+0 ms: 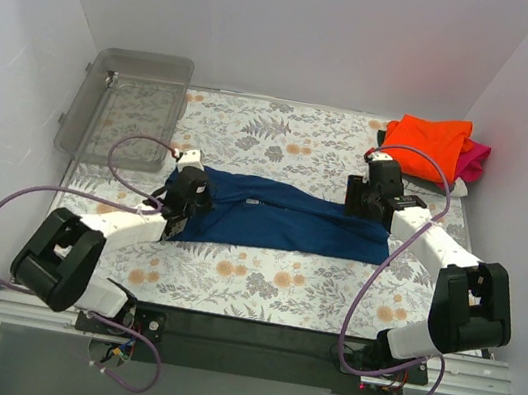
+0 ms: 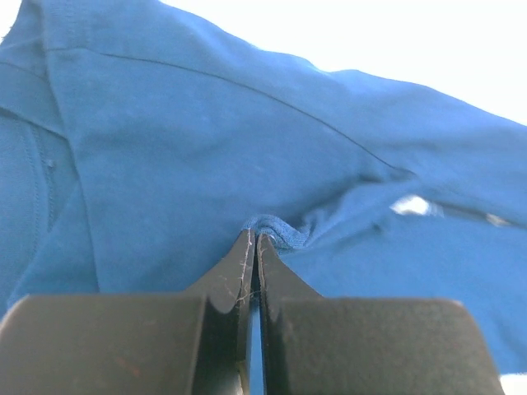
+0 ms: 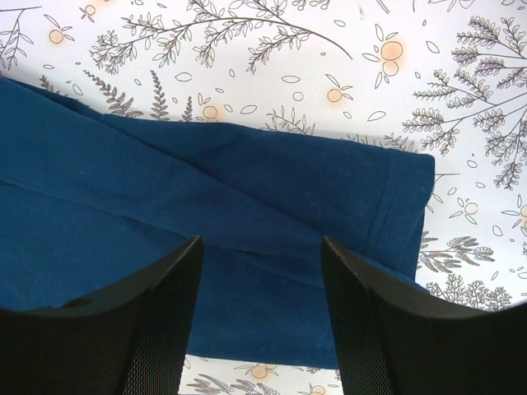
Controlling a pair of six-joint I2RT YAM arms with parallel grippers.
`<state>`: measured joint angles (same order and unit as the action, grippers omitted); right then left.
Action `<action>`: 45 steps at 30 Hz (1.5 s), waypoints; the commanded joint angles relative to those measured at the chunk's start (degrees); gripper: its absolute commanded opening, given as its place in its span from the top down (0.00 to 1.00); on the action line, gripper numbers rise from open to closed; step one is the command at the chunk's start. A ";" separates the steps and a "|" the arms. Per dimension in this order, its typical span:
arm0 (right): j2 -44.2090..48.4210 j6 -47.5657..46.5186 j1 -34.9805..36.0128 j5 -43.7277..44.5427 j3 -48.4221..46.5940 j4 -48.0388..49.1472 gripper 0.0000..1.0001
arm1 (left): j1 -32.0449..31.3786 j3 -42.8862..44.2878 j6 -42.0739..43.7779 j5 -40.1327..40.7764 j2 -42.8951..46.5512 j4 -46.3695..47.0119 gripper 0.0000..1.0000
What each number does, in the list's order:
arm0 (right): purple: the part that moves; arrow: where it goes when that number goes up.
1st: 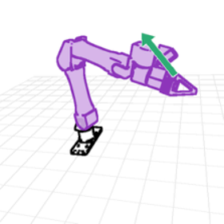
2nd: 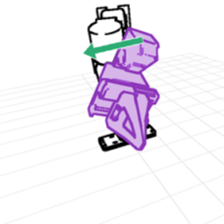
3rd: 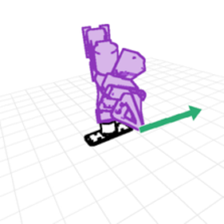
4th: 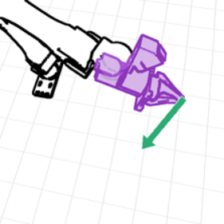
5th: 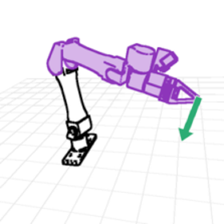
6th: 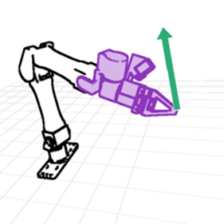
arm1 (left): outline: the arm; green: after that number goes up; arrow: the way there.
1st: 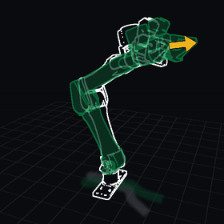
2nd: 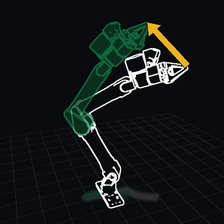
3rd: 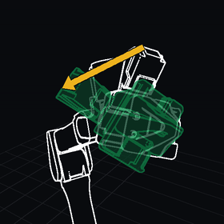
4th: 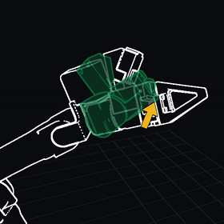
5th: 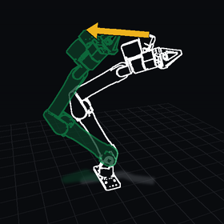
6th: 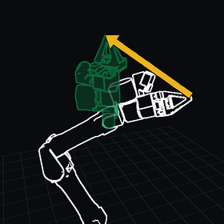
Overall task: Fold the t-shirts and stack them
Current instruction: Fold the tshirt
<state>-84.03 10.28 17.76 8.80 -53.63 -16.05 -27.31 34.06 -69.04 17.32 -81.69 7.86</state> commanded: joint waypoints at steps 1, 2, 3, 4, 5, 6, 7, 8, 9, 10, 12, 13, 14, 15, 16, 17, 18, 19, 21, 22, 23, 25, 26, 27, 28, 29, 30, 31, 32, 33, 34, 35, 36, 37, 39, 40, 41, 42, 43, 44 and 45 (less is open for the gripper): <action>1.06 -0.44 0.43 -0.18 -0.95 1.90 0.46 | -1.34 -2.33 1.36 -4.48 6.27 0.49 1.00; 0.97 -0.44 0.61 -0.27 -0.95 1.90 0.46 | -2.21 -2.94 1.62 -5.01 8.11 0.41 1.00; 0.71 -0.44 0.78 -0.36 -1.04 1.90 0.46 | -2.66 -3.99 2.23 -5.45 9.00 0.23 1.00; 0.53 -0.35 0.87 -0.36 -1.04 1.90 0.46 | -3.01 -4.27 2.59 -6.85 9.70 -0.03 1.00; 0.45 -0.35 1.14 -0.36 -1.13 1.90 0.46 | -3.45 -4.44 2.59 -7.47 10.40 -1.43 1.00; 0.18 -0.35 1.22 -0.36 -1.39 1.90 0.46 | -3.71 -4.79 2.42 -8.09 10.67 -2.22 1.00; 0.01 -0.35 1.57 -0.27 -1.48 1.90 0.46 | -4.50 -5.06 2.41 -9.31 11.20 -3.19 1.00; -0.08 -0.35 1.75 -0.27 -1.57 1.90 0.46 | -5.03 -5.50 2.33 -9.76 11.55 -3.55 1.00; 0.00 -0.27 2.01 -0.19 -1.57 1.90 0.46 | -5.64 -5.93 2.24 -10.11 11.90 -3.72 1.00; -0.17 -0.26 2.28 -0.10 -1.74 1.90 0.46 | -6.17 -6.98 1.98 -10.64 12.78 -3.90 1.00; -0.17 -0.27 2.63 0.25 -1.83 1.90 0.46 | -8.02 -8.04 1.80 -11.69 13.57 -4.17 1.00; -0.26 -0.26 2.81 0.34 -1.75 1.90 0.46 | -9.24 -8.92 1.62 -12.04 14.36 -4.25 0.99; -0.17 -0.18 2.81 0.34 -1.75 1.90 0.46 | -9.77 -9.28 1.62 -12.83 14.54 -4.34 0.97; -0.34 -0.26 2.98 0.52 -1.75 1.90 0.46 | -10.30 -9.54 1.62 -13.19 14.80 -4.52 0.90; -0.26 -0.18 3.07 0.61 -1.83 1.82 0.46 | -11.26 -9.80 1.62 -13.54 15.24 -4.95 0.83; -0.35 -0.18 3.07 0.69 -1.92 1.82 0.46 | -11.71 -9.98 1.62 -13.80 15.59 -5.13 0.76; -0.35 -0.18 3.16 0.78 -1.83 1.82 0.46 | -12.15 -10.07 1.62 -14.94 15.94 -5.05 0.64; -0.26 -0.26 3.25 0.96 -2.01 1.64 0.46 | -12.59 -10.33 1.62 -15.91 17.17 -4.70 0.59; -0.26 -0.26 3.25 1.48 -1.92 1.64 0.46 | -13.12 -10.60 1.89 -19.84 18.75 -3.82 0.52; -0.26 -0.26 3.25 1.66 -2.09 1.64 0.46 | -13.12 -10.68 1.97 -20.48 20.24 -3.12 0.44; -0.26 -0.26 3.25 1.66 -2.10 1.55 0.46 | -13.12 -10.60 2.15 -20.57 20.78 -3.02 0.41; -0.17 -0.26 3.25 1.49 -2.10 1.55 0.46 | -13.12 -10.16 2.15 -18.05 22.36 -3.46 0.36; -0.08 -0.26 3.16 1.49 -2.01 1.55 0.46 | -13.12 -9.90 1.80 -15.15 22.54 -3.99 0.34; -0.08 -0.26 3.25 1.92 -2.01 1.55 0.46 | -13.12 -9.11 0.41 -12.95 22.45 -4.51 0.33; 0.00 -0.35 3.25 2.45 -2.10 1.46 0.46 | -13.12 -8.32 -0.04 -9.01 21.41 -5.39 0.31; -0.08 -0.44 3.25 3.06 -2.01 1.46 0.46 | -13.12 -7.70 -0.48 -7.93 20.53 -5.48 0.30; -0.17 -0.44 3.16 4.72 -2.10 1.38 0.46 | -13.12 -6.30 -0.75 -7.13 19.39 -5.14 0.29; -0.08 -0.53 3.16 5.69 -2.27 1.12 0.46 | -13.12 -5.59 -0.84 -6.60 16.85 -3.83 0.29; -0.26 -0.61 3.07 6.57 -2.45 0.76 0.45 | -13.03 -4.89 -0.58 -5.90 15.26 -2.94 0.27; -0.35 -0.70 2.90 7.98 -2.62 0.59 0.45 | -12.94 -3.93 -0.40 -4.59 13.50 -2.41 0.27; -0.43 -0.79 2.46 8.42 -3.15 -0.02 0.44 | -12.68 -1.48 -0.92 -3.19 9.83 -2.67 0.26; -0.61 -1.05 2.20 8.69 -3.24 -0.12 0.44 | -11.64 0.11 -1.10 -1.00 7.97 -3.72 0.25; -0.70 -1.14 1.93 9.21 -3.24 -0.12 0.44 | -10.76 1.26 -1.28 -0.71 6.38 -3.90 0.24; -0.70 -1.06 1.32 9.39 -3.15 -0.38 0.43 | -9.09 2.92 -1.80 -0.62 3.93 -3.82 0.24; -0.87 -1.14 0.79 9.66 -2.54 -0.64 0.43 | -7.15 3.73 -2.33 -1.15 2.42 -3.03 0.24; -0.96 -1.06 0.09 10.01 -2.19 -0.82 0.43 | -5.49 3.82 -2.59 -1.41 1.46 -1.89 0.24; -0.79 -0.88 -0.35 10.53 -1.23 -0.82 0.42 | -4.43 3.73 -3.20 -1.76 1.01 -1.45 0.24; -0.70 -0.44 -0.97 11.06 -0.96 -0.82 0.41 | -3.55 3.73 -3.38 -3.07 0.66 -1.09 0.24; -0.52 -0.27 -2.80 10.63 -0.61 -0.82 0.40 | -2.84 3.55 -3.47 -3.52 -0.13 -0.22 0.24; -0.26 -0.18 -3.86 9.93 -0.43 -0.82 0.40 | -1.53 3.12 -3.39 -3.78 -0.48 0.14 0.24; -0.35 -0.09 -4.74 8.53 -0.17 -0.73 0.40 | -0.91 2.94 -3.30 -4.22 -1.01 0.23 0.24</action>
<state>-84.75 9.93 15.90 17.15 -54.46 -16.62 -30.24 36.38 -71.61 13.06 -82.37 6.20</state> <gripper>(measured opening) 0.602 0.761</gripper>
